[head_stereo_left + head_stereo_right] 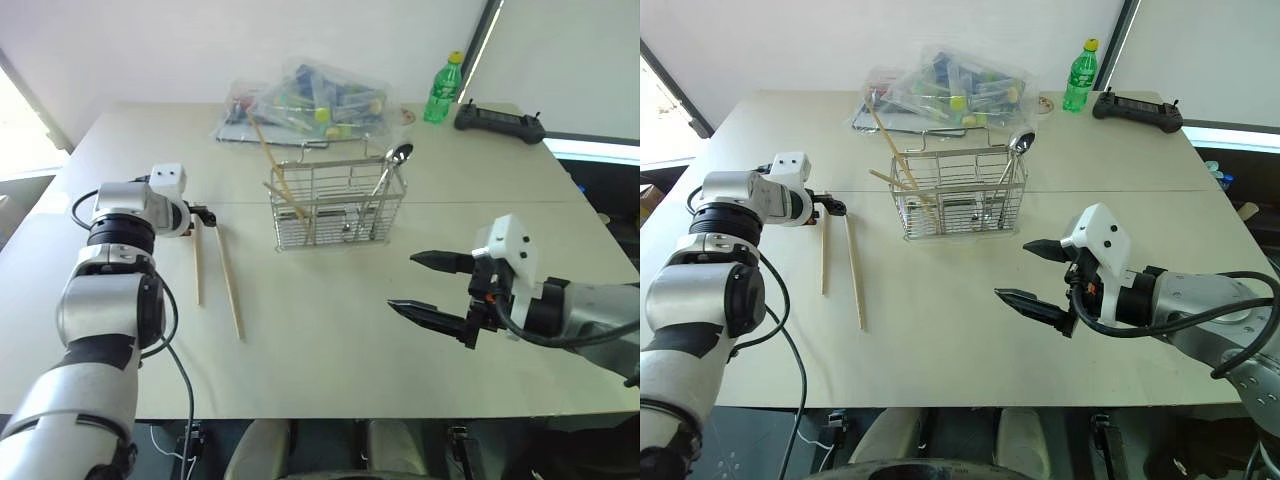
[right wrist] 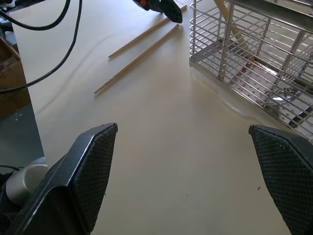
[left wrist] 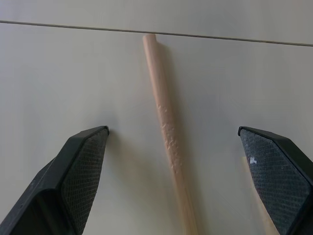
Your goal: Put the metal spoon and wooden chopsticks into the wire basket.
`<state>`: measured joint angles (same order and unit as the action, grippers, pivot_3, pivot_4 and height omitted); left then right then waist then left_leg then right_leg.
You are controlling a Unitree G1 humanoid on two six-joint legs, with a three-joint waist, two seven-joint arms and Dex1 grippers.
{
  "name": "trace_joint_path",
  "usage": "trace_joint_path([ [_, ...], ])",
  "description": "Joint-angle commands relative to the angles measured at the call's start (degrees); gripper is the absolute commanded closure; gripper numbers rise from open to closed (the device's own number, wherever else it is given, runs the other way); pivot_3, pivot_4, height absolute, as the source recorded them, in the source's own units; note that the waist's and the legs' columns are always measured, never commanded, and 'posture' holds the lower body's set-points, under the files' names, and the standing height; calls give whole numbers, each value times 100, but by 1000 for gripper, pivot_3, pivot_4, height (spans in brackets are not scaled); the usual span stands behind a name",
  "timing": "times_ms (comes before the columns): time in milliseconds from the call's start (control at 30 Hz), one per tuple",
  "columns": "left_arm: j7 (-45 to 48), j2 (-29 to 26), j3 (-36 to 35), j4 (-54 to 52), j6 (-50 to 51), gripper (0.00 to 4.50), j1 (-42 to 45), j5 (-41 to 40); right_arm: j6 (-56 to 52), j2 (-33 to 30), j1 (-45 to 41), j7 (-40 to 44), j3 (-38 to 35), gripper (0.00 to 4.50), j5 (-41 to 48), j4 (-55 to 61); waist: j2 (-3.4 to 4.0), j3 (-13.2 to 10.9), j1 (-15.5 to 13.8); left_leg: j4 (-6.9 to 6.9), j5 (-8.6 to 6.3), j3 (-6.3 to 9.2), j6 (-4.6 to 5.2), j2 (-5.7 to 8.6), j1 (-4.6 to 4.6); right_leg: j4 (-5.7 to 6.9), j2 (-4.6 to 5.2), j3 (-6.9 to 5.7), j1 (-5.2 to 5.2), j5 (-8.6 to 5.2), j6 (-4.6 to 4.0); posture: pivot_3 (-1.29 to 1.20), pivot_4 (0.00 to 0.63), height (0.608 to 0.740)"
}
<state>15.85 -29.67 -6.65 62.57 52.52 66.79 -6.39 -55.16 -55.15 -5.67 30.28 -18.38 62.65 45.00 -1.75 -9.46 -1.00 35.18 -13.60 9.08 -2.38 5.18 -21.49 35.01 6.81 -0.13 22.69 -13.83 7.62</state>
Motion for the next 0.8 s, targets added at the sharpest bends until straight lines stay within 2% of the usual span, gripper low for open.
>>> trace_joint_path([
  [33, -29, 83, -216, 217, -8, 1303, 101, -96, 141, -47, -34, -18, -87, 31, 8, 150, 0, 0, 3, 0, 0, 0, 0, 0, 0, 0, 0, 0, 0, 0, 0, 0, 150, 734],
  [67, -43, 81, -248, 250, -25, 1972, 119, -95, 143, -49, -44, -30, -78, 31, 14, 146, 0, 0, 0, 0, 0, 0, 0, 0, -1, 0, 0, 0, 0, 0, 0, 0, 150, 734],
  [167, -100, 88, -330, 318, -57, 3183, 153, -92, 151, -74, -5, -23, -105, 31, 37, 157, 0, 0, -1, 0, 0, 0, 0, 1, -1, -1, 1, 0, -1, 0, 0, 0, 150, 734],
  [233, -131, 94, -366, 349, -70, 4230, 168, -90, 142, -95, 31, -9, -128, 31, 53, 167, 0, 0, -2, -1, 0, 0, 0, 1, -2, -2, 1, 0, -1, 0, 0, 0, 150, 734],
  [267, -142, 97, -390, 365, -73, 4435, 176, -86, 139, -105, 47, -4, -137, 31, 58, 171, 0, 0, -3, -2, 0, 1, 0, 1, -2, -1, 1, -1, 0, 0, 1, 0, 150, 734],
  [600, -257, -45, -581, 380, -299, 4435, 294, -94, 196, -145, 216, 59, -183, 31, -19, 119, -1, 0, 7, -1, 0, 1, 0, 0, -1, -1, 0, -1, 0, -1, 1, 0, 150, 734],
  [800, -111, -653, -913, -180, -2017, 4435, 383, -208, 198, -172, 366, 133, -353, 31, 24, 40, -31, -18, 50, -6, 0, -2, -1, -8, -13, -1, -3, 0, 20, 8, -13, 0, 150, 734],
])
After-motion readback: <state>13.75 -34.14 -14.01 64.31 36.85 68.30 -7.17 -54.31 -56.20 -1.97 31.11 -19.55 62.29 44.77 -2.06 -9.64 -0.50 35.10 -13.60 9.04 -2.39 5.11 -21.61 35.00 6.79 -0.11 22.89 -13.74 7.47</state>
